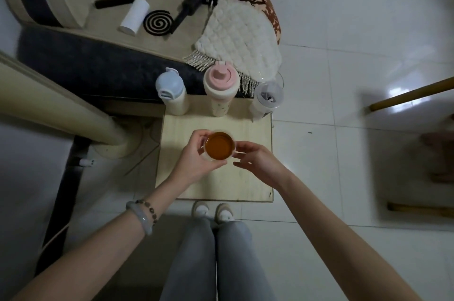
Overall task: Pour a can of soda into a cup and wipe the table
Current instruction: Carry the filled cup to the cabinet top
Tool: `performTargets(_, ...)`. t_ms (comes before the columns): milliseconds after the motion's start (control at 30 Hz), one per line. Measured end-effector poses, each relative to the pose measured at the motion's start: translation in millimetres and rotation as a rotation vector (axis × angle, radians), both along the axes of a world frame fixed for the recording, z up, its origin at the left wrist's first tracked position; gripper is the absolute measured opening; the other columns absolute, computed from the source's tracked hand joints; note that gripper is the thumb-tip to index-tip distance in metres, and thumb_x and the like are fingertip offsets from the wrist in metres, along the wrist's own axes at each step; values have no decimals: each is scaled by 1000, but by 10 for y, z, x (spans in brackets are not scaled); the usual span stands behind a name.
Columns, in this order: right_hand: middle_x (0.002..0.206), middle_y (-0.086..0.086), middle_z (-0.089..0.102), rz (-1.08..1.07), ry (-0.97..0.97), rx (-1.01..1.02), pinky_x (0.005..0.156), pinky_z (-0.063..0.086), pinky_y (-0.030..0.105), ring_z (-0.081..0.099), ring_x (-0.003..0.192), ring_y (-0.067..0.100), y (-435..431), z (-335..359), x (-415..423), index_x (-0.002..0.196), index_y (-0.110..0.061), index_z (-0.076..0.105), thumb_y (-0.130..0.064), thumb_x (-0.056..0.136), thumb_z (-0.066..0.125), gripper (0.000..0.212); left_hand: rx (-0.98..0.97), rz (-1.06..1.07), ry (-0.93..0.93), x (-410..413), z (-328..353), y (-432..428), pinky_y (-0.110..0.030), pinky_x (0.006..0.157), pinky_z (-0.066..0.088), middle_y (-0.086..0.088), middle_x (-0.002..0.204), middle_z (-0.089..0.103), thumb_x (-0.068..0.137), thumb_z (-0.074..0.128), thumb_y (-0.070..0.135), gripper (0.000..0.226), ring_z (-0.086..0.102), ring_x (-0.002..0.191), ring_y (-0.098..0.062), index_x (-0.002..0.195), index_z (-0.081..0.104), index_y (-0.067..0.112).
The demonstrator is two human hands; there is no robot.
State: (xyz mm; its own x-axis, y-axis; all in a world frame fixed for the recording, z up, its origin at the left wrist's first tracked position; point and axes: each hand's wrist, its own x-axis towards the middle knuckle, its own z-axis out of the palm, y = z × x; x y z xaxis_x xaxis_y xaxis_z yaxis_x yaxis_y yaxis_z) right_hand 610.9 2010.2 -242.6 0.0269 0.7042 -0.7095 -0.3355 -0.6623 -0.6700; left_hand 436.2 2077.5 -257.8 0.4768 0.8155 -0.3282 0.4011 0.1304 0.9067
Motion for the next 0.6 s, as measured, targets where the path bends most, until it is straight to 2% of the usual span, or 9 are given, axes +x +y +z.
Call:
performTargets(133, 126, 11, 57, -31, 24, -22, 97, 47, 37, 54, 118, 25, 67, -551, 67, 121, -4, 57, 17, 78, 39, 50, -13, -28, 17, 85, -558, 105, -25, 97, 43, 17, 117, 54, 56, 89, 24, 76, 51, 114, -3, 115, 42, 32)
performTargets(233, 125, 10, 59, -47, 46, -32, 100, 46, 39, 55, 118, 25, 124, -904, 105, 121, -4, 57, 16, 79, 39, 50, -22, -34, 26, 141, -894, 162, -24, 99, 42, 20, 115, 54, 56, 89, 23, 75, 51, 112, 2, 114, 42, 34)
performTargets(433, 125, 17, 59, -43, 50, -57, 100, 46, 38, 54, 118, 30, 213, -1327, 122, 123, -1, 56, 13, 82, 41, 46, -2, 0, 64, 192, -1364, 194, -23, 95, 43, 17, 112, 55, 55, 89, 20, 75, 54, 109, -2, 105, 39, 45)
performTargets(600, 120, 12, 63, -48, 74, -64, 99, 46, 36, 59, 112, 23, 217, -1396, 143, 123, -2, 55, 12, 83, 41, 45, 4, -2, 77, 207, -1486, 199, -20, 92, 42, 20, 110, 52, 56, 89, 17, 76, 53, 108, -2, 111, 40, 33)
